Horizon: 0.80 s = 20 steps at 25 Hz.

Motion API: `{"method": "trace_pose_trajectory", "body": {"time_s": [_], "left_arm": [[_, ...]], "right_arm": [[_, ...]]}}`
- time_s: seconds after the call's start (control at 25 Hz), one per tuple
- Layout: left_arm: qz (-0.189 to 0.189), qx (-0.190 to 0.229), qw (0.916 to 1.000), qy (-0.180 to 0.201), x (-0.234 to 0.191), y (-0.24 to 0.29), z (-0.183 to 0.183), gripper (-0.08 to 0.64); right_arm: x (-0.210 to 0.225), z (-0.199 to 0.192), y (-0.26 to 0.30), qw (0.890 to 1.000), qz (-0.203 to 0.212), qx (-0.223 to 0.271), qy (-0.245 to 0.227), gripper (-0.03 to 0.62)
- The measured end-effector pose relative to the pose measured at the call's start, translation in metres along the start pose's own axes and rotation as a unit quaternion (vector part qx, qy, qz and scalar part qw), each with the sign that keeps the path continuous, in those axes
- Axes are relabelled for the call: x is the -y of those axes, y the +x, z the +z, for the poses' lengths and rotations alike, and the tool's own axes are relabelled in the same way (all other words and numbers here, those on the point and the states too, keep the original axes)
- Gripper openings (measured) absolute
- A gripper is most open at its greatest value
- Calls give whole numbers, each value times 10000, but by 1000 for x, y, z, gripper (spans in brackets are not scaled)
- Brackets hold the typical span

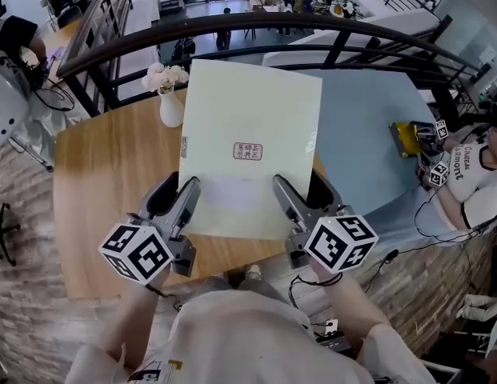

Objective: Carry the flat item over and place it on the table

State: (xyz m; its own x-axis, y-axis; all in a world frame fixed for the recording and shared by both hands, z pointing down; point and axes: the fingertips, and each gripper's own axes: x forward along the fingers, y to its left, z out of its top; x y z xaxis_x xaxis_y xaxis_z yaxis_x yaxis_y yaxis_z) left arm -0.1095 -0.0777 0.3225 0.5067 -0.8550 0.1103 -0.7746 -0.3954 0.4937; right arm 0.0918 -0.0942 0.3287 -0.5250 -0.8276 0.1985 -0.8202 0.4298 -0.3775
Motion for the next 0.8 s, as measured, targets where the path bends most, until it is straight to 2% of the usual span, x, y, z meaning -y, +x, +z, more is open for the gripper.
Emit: {"method": "trace_pose_trajectory", "body": {"time_s": [0.28, 0.48, 0.8], "left_arm": [[188, -7, 9998, -42, 6, 13, -2, 190], [309, -33, 9994, -122, -2, 23, -2, 190], [394, -3, 9992, -14, -23, 53, 7, 190]], "right_arm": [[17, 6, 8, 9998, 129, -155, 40, 344], [24, 6, 23, 9993, 218, -286, 59, 344], [38, 12, 56, 9995, 186, -255, 63, 344]]}}
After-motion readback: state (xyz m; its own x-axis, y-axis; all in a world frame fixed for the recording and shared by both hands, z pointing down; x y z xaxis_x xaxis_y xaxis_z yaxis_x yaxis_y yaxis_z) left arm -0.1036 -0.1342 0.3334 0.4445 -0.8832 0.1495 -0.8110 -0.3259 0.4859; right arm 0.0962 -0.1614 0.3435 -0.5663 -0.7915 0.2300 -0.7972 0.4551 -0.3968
